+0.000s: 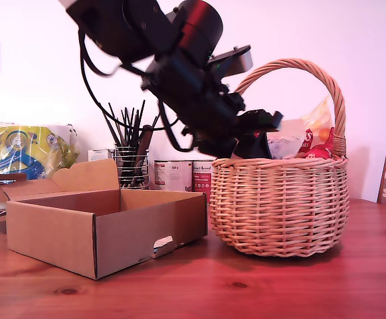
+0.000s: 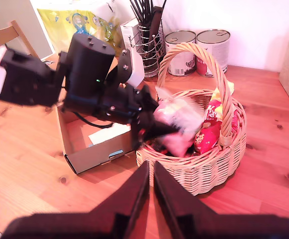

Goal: Move the bags of Easter eggs from the cardboard box on the left into the woven basket on the right side.

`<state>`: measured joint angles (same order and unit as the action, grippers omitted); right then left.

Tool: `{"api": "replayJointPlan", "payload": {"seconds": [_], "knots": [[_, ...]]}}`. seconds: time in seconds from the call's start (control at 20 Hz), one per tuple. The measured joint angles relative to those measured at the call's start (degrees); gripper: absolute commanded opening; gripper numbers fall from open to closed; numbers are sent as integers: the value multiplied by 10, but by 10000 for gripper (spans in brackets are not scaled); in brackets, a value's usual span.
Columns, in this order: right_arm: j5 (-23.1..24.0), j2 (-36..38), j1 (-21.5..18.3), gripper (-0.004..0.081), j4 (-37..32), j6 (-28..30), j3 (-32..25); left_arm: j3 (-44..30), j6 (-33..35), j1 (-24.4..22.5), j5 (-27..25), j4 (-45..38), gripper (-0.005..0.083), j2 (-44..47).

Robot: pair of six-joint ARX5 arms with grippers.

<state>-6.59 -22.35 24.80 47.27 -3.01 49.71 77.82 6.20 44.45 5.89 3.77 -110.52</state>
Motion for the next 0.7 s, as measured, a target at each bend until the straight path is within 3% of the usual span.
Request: {"api": "replayJointPlan", "payload": {"seconds": [0.15,0.25,0.3,0.4,0.55,0.7], "knots": [[0,0,0,-11,0,0,0,5,0,-1,0,84,627,57],[0,0,0,-11,0,0,0,5,0,0,0,125,528,109],[1,0,0,-11,0,0,0,7,0,0,0,148,415,137],[25,0,0,-11,0,3,0,13,0,-4,-5,193,-12,184],[56,-6,0,-11,-17,14,-12,14,8,-21,-7,233,1,220],[95,-24,0,-11,-99,16,-62,-28,9,-63,-7,200,-1,244]]}}
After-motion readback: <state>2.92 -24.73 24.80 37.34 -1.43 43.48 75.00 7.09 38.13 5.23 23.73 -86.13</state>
